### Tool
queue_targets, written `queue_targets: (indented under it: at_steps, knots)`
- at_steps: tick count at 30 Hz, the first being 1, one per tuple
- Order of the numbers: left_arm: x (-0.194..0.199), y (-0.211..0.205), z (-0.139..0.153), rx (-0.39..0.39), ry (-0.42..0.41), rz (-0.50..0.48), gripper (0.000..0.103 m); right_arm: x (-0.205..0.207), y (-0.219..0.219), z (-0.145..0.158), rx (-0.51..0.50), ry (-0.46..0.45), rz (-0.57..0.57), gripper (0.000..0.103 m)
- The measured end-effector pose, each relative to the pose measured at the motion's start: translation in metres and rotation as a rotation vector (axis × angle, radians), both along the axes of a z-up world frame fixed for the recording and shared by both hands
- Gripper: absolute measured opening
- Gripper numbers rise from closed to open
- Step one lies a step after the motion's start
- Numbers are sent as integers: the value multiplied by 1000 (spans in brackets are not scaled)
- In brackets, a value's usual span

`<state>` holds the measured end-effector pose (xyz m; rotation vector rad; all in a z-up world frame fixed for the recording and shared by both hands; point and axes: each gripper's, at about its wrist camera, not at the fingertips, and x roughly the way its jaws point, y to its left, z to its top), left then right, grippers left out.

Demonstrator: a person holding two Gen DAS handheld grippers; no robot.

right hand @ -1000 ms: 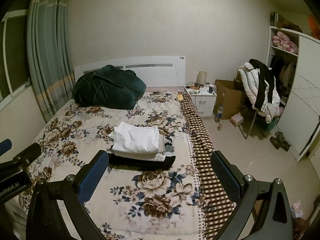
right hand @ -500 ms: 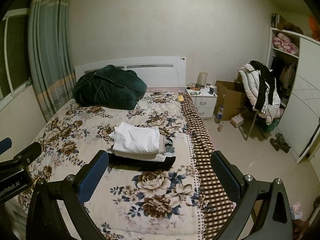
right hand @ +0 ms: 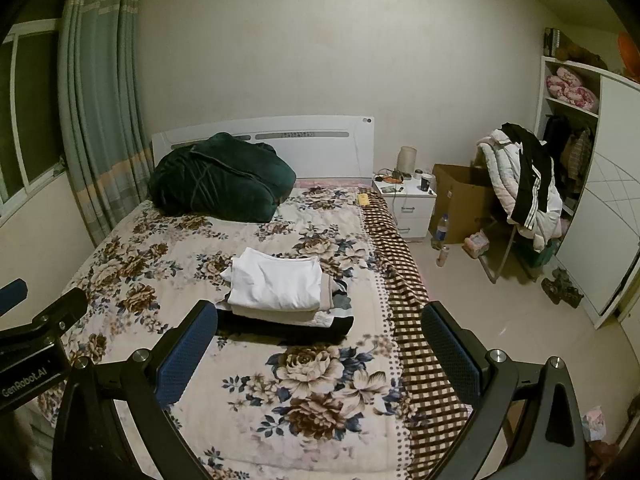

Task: Fold small clothes

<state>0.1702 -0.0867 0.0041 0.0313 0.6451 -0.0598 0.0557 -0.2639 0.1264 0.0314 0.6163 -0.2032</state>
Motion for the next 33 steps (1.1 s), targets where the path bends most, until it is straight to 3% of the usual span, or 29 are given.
queue_targets:
  at_steps: [33]
  knots:
    - [7, -3, 7, 0, -22, 36, 100, 7, 2, -3, 3, -1, 18, 103]
